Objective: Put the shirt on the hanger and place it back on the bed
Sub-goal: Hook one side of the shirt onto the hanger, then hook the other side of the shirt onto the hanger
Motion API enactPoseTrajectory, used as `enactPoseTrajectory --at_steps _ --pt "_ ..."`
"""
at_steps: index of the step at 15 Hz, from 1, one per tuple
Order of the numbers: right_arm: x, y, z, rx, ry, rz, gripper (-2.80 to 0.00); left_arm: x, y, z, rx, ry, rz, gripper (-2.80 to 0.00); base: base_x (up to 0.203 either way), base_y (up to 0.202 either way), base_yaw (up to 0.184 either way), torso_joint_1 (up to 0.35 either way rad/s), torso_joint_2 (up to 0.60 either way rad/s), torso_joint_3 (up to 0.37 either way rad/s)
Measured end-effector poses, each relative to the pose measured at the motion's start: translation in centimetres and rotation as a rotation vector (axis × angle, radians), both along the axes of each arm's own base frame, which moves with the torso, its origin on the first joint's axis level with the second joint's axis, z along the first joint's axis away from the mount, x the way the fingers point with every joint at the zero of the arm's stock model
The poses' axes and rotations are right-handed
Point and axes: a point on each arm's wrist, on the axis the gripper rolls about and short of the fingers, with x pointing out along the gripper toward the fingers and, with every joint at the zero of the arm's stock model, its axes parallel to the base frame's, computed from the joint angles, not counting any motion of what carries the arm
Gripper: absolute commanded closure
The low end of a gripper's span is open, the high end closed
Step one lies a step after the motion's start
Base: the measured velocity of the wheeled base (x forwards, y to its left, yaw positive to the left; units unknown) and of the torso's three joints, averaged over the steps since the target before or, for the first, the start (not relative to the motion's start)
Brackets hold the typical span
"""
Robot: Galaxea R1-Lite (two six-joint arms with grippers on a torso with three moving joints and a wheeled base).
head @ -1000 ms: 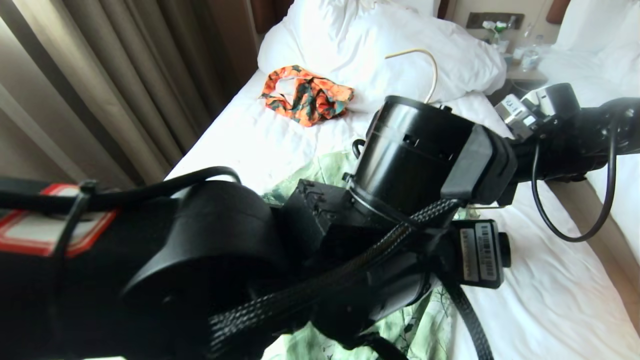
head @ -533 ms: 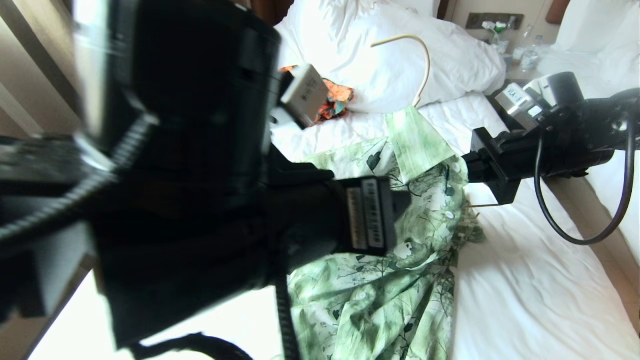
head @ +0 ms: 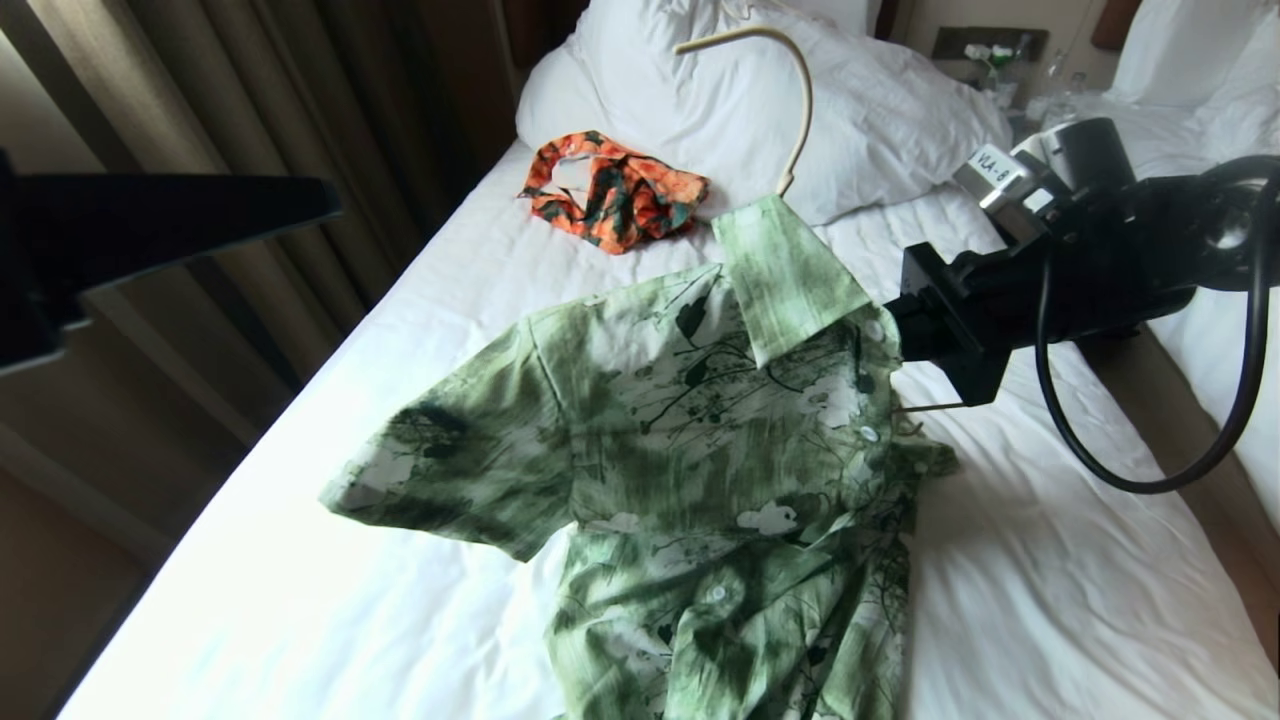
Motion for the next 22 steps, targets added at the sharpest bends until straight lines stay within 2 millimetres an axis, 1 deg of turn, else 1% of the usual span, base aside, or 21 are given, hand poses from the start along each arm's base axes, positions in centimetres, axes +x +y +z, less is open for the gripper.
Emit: enactPoseTrajectory --at_steps 1,2,4,6,9,11,13,16,19,22 --pt "-0.3 0.6 0.1 -0.006 -0.003 0.008 0.0 -0.2 0.4 0.0 0.002 -0.008 -0.005 -1.01 0.0 0.0 0.0 0.0 0.0 0.0" --pt "-0.5 1.1 0.3 -0.007 -0.007 0.017 0.0 -0.3 0.6 -0.2 0.011 -0.013 -0.005 -2.8 0.0 0.0 0.0 0.0 0.0 0.0" --pt "-0.8 1.5 0.5 -0.007 -0.011 0.03 0.0 -0.3 0.4 -0.6 0.055 -0.033 -0.041 -2.8 0.0 0.0 0.0 0.0 0.0 0.0" --pt "-1.2 2.0 0.6 -0.005 -0.016 0.046 0.0 0.1 -0.1 -1.1 0.083 -0.03 -0.118 -2.8 0.0 0.0 0.0 0.0 0.0 0.0" --pt "-1.9 3.2 0.8 -0.004 -0.02 0.084 0.0 2.0 -1.6 -1.6 0.092 -0.028 -0.141 -2.8 0.0 0.0 0.0 0.0 0.0 0.0" --pt "-2.3 3.8 0.8 -0.006 -0.021 0.104 0.0 3.3 -2.5 -2.0 0.129 -0.044 -0.149 -2.8 0.0 0.0 0.0 0.0 0.0 0.0" --pt "-2.5 4.1 0.8 -0.007 -0.022 0.113 0.0 4.0 -3.2 -2.5 0.172 -0.044 -0.151 -2.8 0.0 0.0 0.0 0.0 0.0 0.0" --pt "-2.6 4.2 0.9 -0.006 -0.024 0.117 0.0 4.3 -4.0 -2.8 0.203 -0.049 -0.175 -2.8 0.0 0.0 0.0 0.0 0.0 0.0" --pt "-2.7 4.2 0.9 -0.005 -0.026 0.118 0.0 3.7 -4.8 -2.9 0.212 -0.052 -0.226 -2.8 0.0 0.0 0.0 0.0 0.0 0.0" --pt "-3.0 4.3 0.8 -0.007 -0.021 0.126 0.0 3.9 -5.5 -3.3 0.274 -0.085 -0.252 -2.8 0.0 0.0 0.0 0.0 0.0 0.0"
